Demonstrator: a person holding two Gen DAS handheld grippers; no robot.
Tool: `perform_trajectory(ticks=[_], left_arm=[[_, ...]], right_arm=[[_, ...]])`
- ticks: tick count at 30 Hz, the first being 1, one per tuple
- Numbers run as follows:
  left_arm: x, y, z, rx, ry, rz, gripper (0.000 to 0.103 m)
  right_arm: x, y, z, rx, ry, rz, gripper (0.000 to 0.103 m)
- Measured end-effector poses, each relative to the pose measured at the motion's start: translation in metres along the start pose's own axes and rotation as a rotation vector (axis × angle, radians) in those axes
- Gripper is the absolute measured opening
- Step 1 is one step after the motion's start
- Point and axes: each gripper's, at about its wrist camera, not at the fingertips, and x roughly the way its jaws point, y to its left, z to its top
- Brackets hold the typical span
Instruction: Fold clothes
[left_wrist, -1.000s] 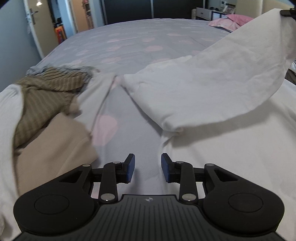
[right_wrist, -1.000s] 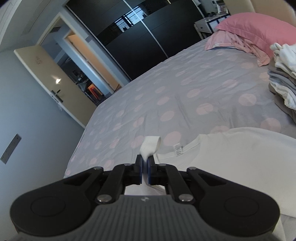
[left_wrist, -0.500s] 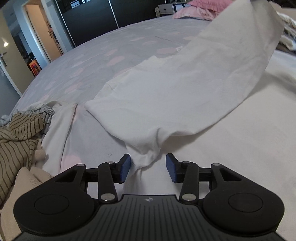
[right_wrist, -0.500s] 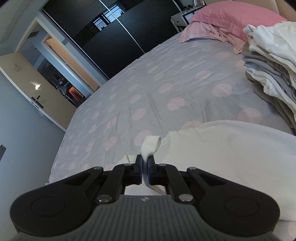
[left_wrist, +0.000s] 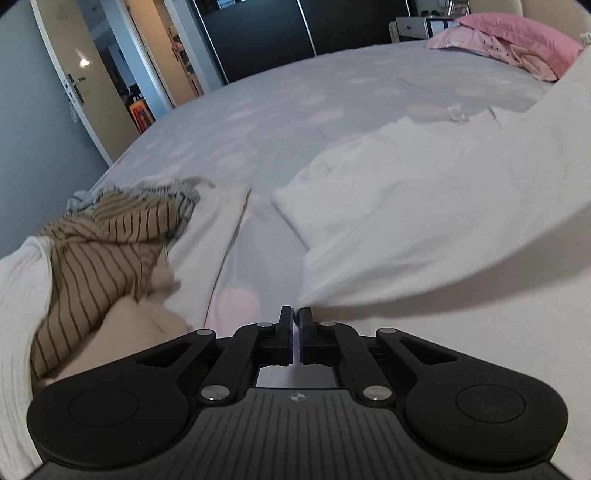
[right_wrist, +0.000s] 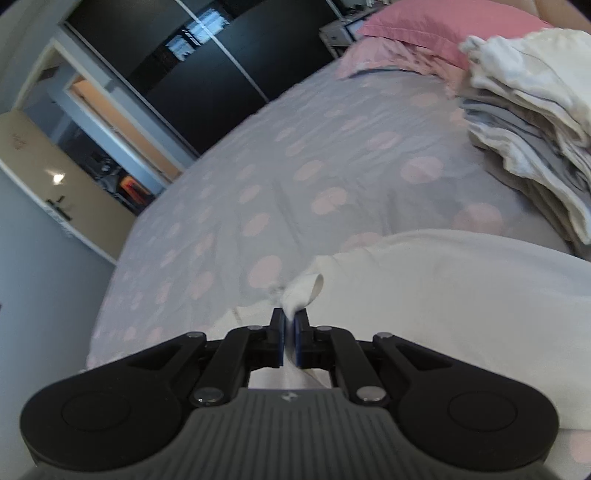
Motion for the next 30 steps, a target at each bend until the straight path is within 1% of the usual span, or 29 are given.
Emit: perform_trajectory(ticks=[2,5,7,10,12,13,15,17,19,20,23,26,28,29,30], left_arm=[[0.003,0.006,-0.006,-0.025,0.038,0.014,0.000],[0.003,0.028,-0.013,-0.079,0.077,0.001,0.000],[-0.001,0.043,-0.011,-0.127,0.073,-0.027,0.000],[-0.005,0.063,0.005,-0.230,0.066,-0.094,0.003],[-0.004,0.073,0.019,-0.290,0.071,-0.147,0.018],[-0.001,0.077,0.027,-0.314,0.073,-0.179,0.021],[0.009,0.081,0.043,-0.365,0.079,-0.220,0.030],[0.021,0.083,0.059,-0.415,0.081,-0.244,0.033],[0.039,0.080,0.073,-0.441,0.088,-0.251,0.039],[0.048,0.079,0.079,-0.453,0.093,-0.252,0.040],[0.073,0.074,0.093,-0.481,0.117,-0.239,0.040],[0.095,0.067,0.101,-0.485,0.148,-0.242,0.039],[0.103,0.062,0.103,-0.462,0.154,-0.228,0.024],[0.106,0.058,0.104,-0.448,0.155,-0.220,0.008],[0.105,0.056,0.104,-0.434,0.140,-0.213,0.002]], right_arm=[[0.006,-0.010,-0.002,0.002,-0.003,-0.053,0.006],[0.013,-0.027,-0.003,0.023,-0.004,-0.119,0.006],[0.019,-0.038,-0.006,0.061,0.038,-0.110,0.006],[0.026,-0.043,-0.012,0.046,0.059,-0.105,0.006],[0.028,-0.043,-0.014,0.038,0.065,-0.113,0.006],[0.029,-0.043,-0.015,0.041,0.069,-0.113,0.006],[0.030,-0.043,-0.015,0.046,0.073,-0.108,0.006],[0.031,-0.041,-0.015,0.038,0.073,-0.097,0.006],[0.032,-0.038,-0.016,0.018,0.075,-0.087,0.006],[0.032,-0.036,-0.017,0.009,0.078,-0.084,0.006],[0.035,-0.037,-0.017,0.000,0.087,-0.083,0.007],[0.038,-0.040,-0.018,-0.007,0.095,-0.086,0.007],[0.040,-0.044,-0.017,-0.004,0.098,-0.104,0.007],[0.041,-0.047,-0.016,-0.001,0.097,-0.112,0.007],[0.042,-0.050,-0.015,0.003,0.097,-0.120,0.007]])
